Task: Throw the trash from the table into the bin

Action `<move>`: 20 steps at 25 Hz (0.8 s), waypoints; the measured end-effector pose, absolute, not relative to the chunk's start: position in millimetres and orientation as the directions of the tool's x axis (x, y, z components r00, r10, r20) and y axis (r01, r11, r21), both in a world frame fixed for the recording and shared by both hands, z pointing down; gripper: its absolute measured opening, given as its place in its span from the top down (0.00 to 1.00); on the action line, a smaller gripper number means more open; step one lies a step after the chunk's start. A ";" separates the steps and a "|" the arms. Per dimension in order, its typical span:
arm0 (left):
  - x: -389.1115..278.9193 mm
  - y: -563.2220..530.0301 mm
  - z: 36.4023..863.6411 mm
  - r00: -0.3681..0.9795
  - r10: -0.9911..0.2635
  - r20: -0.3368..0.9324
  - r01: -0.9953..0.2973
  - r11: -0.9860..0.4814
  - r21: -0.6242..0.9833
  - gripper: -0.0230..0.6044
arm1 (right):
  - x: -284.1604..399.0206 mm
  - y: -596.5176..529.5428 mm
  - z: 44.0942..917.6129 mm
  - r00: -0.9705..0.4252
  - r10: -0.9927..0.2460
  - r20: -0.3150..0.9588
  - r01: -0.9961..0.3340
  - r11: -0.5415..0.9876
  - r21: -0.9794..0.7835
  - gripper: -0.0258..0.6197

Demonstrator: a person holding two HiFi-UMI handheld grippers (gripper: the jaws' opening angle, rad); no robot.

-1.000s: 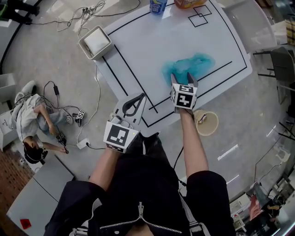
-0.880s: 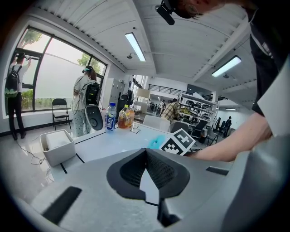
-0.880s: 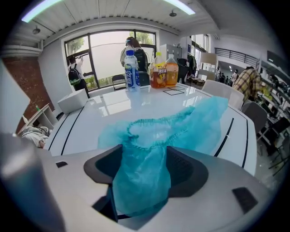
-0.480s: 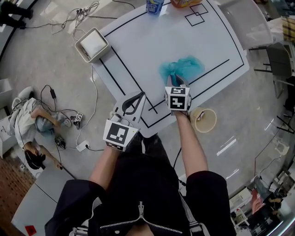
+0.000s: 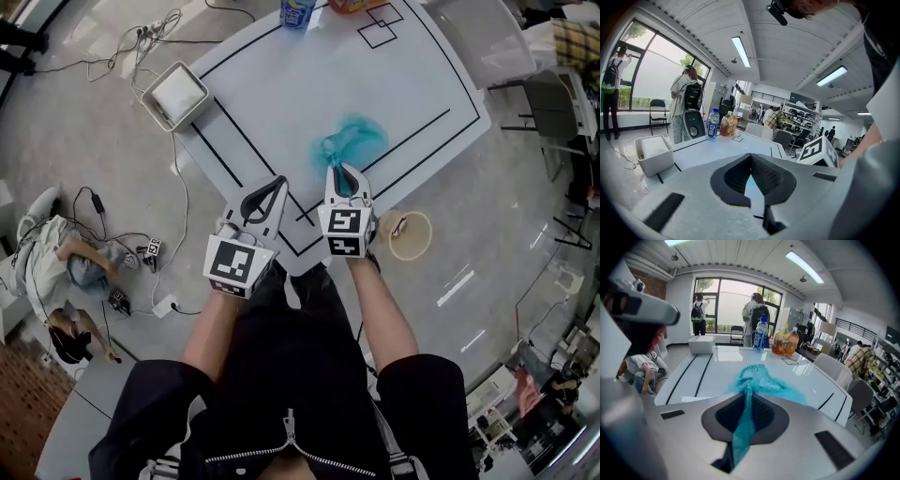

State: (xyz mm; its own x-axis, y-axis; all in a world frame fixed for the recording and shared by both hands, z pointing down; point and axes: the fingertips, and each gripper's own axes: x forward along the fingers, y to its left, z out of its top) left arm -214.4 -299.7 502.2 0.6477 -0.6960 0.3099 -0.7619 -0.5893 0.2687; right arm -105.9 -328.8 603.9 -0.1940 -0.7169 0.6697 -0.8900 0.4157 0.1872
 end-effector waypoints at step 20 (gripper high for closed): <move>-108.3 -273.9 482.1 0.757 -0.600 0.259 -0.653 -0.711 0.263 0.95 | -16.4 -247.3 507.7 -0.095 -0.834 0.544 -0.951 0.238 0.199 0.93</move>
State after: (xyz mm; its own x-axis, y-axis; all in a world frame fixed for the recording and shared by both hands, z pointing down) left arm -108.3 -273.9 482.1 0.7571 -0.5999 0.2587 -0.6528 -0.7105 0.2626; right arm -16.4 -247.3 507.7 -0.0947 -0.8340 0.5436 -0.9508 0.2375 0.1988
